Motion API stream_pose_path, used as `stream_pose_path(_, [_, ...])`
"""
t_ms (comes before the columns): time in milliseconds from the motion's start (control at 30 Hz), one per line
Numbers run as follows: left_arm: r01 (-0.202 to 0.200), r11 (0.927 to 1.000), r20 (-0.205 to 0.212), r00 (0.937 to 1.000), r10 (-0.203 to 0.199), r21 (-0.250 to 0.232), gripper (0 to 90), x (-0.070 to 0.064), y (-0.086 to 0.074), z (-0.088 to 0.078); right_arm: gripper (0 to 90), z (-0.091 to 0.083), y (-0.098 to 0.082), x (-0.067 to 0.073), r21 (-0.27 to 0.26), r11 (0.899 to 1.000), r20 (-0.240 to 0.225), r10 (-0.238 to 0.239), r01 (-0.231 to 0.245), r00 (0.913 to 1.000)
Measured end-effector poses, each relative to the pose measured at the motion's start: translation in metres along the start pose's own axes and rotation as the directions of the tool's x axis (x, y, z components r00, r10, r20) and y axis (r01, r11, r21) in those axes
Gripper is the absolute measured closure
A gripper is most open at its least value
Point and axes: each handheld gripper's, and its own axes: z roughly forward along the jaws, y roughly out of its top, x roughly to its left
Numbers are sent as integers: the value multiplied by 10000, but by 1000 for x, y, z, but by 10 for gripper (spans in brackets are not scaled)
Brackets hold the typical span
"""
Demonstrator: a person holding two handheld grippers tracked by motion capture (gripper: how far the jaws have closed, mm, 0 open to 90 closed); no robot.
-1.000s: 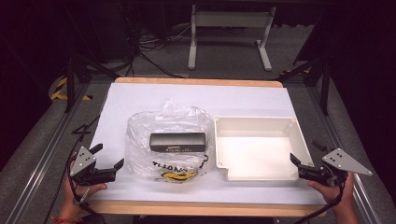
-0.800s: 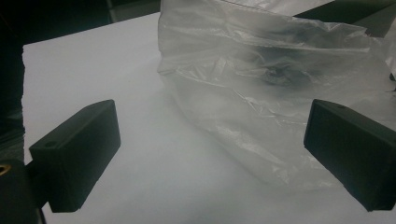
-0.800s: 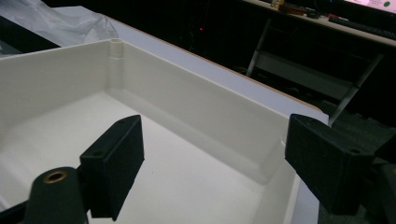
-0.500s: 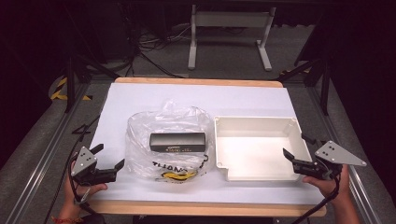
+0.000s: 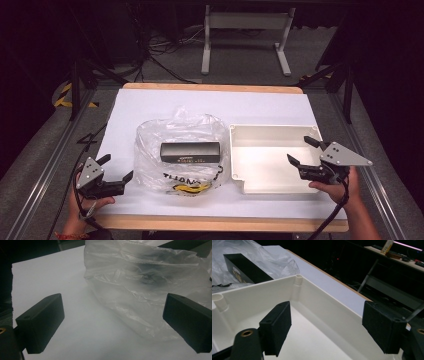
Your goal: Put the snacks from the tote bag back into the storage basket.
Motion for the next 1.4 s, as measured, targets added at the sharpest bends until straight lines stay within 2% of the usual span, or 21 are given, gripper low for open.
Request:
stream_pose_path(233, [7, 10000, 3, 10000, -7, 22, 45, 0, 0, 1, 234, 19, 12, 9, 107, 9995, -653, -298, 306, 9974])
stream_pose_path(433, [10, 10000, 27, 10000, -10, 31, 45, 0, 0, 1, 225, 36, 21, 14, 175, 9984, -1217, -520, 545, 9912])
stream_pose_path(700, [13, 10000, 49, 10000, -13, 7, 46, 0, 0, 0, 226, 58, 31, 17, 249, 9989, -1858, -333, 386, 9820])
stream_pose_path(733, [27, 10000, 49, 10000, -27, 10, 46, 0, 0, 0, 226, 61, 34, 16, 218, 9992, -2073, -290, 342, 9778])
stream_pose_path(833, [-3, 10000, 62, 10000, 3, 36, 46, 0, 0, 0, 229, 70, 39, 18, 295, 9987, -2274, -343, 421, 9732])
stream_pose_path(900, [-2, 10000, 60, 10000, 2, 5, 46, -1, 0, 0, 230, 79, 45, 21, 331, 9975, -2577, -519, 625, 9648])
stream_pose_path(1100, [-16, 10000, 50, 10000, 17, -32, 48, -1, 0, 0, 242, 102, 65, 28, 515, 9900, -3090, -1091, 1311, 9448])
stream_pose_path(1167, [-13, 10000, 62, 10000, 13, -40, 48, -1, 0, 0, 242, 104, 67, 29, 518, 9898, -3172, -1096, 1326, 9420])
stream_pose_path(1200, [0, 10000, 86, 10000, 0, -35, 48, -1, 0, 0, 242, 110, 71, 30, 555, 9895, -3429, -1065, 1334, 9333])
stream_pose_path(1400, [14, 10000, 102, 9999, -14, -36, 48, -1, 0, 0, 241, 132, 76, 39, 771, 9852, -4028, -1096, 1530, 9087])
